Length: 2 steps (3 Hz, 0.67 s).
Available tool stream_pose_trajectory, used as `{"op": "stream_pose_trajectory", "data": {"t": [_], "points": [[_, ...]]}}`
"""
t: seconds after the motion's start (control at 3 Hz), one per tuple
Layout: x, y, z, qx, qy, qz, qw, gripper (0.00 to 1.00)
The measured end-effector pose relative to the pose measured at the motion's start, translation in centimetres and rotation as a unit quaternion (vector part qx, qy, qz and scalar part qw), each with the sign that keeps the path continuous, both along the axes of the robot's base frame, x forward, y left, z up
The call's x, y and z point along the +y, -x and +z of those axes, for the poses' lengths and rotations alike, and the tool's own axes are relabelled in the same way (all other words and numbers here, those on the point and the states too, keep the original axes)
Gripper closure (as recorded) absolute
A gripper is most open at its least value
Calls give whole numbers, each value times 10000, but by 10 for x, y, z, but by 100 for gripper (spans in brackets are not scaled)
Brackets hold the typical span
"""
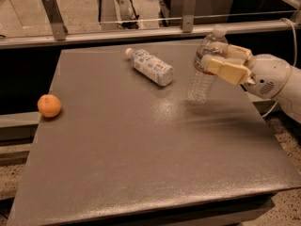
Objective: Place water bottle upright
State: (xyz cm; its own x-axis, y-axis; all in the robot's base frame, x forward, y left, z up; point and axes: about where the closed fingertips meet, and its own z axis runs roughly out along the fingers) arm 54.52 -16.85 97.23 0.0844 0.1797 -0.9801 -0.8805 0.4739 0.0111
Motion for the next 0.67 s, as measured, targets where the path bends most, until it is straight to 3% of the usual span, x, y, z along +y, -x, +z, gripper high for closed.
{"op": "stream_pose_trajectory", "data": {"t": [0.67], "points": [[24,2,-8,-84,318,412,9986,100]]}}
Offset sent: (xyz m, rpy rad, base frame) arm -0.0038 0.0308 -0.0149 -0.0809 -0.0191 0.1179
